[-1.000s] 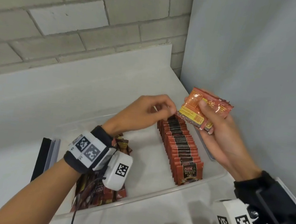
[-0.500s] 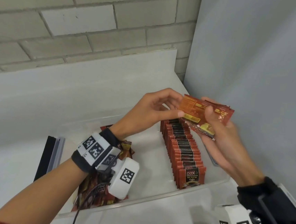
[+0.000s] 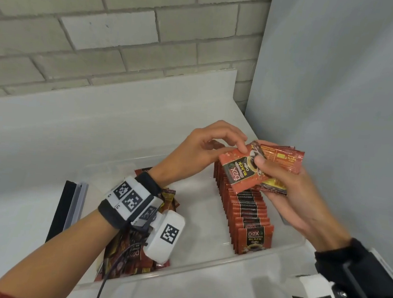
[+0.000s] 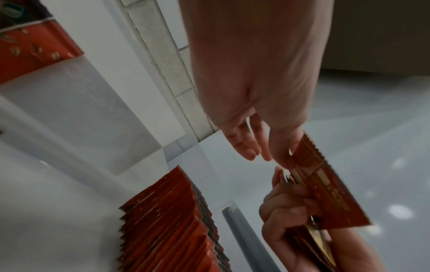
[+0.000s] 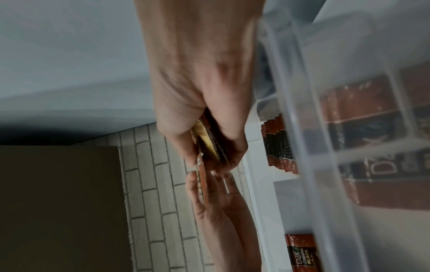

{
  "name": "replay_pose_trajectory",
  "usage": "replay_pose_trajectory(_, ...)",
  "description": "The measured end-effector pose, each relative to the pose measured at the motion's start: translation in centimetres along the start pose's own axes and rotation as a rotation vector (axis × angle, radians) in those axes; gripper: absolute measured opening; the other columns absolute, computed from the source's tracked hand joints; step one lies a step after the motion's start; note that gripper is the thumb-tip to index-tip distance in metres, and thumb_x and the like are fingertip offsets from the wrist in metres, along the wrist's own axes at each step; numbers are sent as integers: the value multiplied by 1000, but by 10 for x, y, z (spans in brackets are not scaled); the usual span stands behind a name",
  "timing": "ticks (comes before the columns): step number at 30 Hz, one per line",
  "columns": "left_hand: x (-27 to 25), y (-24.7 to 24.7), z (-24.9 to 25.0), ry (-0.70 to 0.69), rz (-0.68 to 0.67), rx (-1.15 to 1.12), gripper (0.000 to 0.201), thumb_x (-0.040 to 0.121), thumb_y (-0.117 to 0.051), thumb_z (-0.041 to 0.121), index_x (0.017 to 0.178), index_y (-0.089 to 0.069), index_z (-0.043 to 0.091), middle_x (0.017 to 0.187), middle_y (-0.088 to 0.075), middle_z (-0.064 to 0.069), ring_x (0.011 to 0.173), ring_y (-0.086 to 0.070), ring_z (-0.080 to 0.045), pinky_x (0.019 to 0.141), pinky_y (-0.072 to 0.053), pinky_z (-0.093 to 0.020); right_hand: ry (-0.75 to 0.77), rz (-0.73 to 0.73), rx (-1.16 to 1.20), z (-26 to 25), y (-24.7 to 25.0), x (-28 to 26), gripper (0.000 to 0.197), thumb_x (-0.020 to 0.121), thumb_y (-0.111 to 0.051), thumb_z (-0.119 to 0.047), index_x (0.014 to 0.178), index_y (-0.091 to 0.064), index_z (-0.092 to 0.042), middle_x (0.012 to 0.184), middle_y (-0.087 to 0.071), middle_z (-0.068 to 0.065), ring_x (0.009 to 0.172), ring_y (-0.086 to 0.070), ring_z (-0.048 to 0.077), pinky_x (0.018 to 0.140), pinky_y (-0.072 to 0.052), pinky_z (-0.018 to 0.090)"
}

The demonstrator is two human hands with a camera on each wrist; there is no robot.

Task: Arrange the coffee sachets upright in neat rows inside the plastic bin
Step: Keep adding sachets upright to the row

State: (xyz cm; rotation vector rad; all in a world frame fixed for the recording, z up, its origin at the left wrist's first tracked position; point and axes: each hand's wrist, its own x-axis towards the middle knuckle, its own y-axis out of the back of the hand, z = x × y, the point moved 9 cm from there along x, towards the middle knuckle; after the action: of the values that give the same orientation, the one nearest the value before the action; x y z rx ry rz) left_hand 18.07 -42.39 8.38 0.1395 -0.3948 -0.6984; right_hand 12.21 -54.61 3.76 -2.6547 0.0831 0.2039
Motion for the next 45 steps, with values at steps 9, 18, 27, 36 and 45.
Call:
replay_pose_trajectory(9,-2,-9,-6,175,21,-184,32,98,-43,38,121,-54,19,93,-68,5,99,-65,-20,85,-54,-33,108,94,75,-9,8,-1,38,79,-62,-4,117,-60,-11,97,-75,5,89,-72,19,71,-57,25)
replay_pose_trajectory(18,-3,-10,-4,168,3,-82,22,82,-69,2,103,-68,10,92,-72,-3,86,-68,-16,75,-57,-29,146,129,257,-11,14,1,40,84,-62,-5,123,-52,-5,99,-65,16,92,-69,24,84,-57,37)
replay_pose_trajectory(27,-25,-80,-18,110,-595,204,24,84,-72,13,107,-74,8,91,-69,-9,71,-56,-31,70,-46,-51,230,232,346,-17,28,0,25,83,-64,-27,103,-59,-13,81,-61,3,73,-61,12,78,-54,27)
replay_pose_trajectory(36,-31,-112,-31,-116,-712,422,23,82,-72,15,104,-75,10,79,-51,-3,78,-41,-8,68,-40,-24,220,214,348,-16,27,1,28,81,-63,-29,103,-59,-13,81,-62,4,75,-61,12,80,-53,26)
replay_pose_trajectory(45,-34,-122,-21,-302,-706,489,20,81,-73,15,100,-77,10,77,-40,5,83,-35,-14,70,-37,-26,210,197,353,-15,25,2,26,81,-63,-29,102,-59,-13,79,-62,4,72,-62,13,76,-55,24)
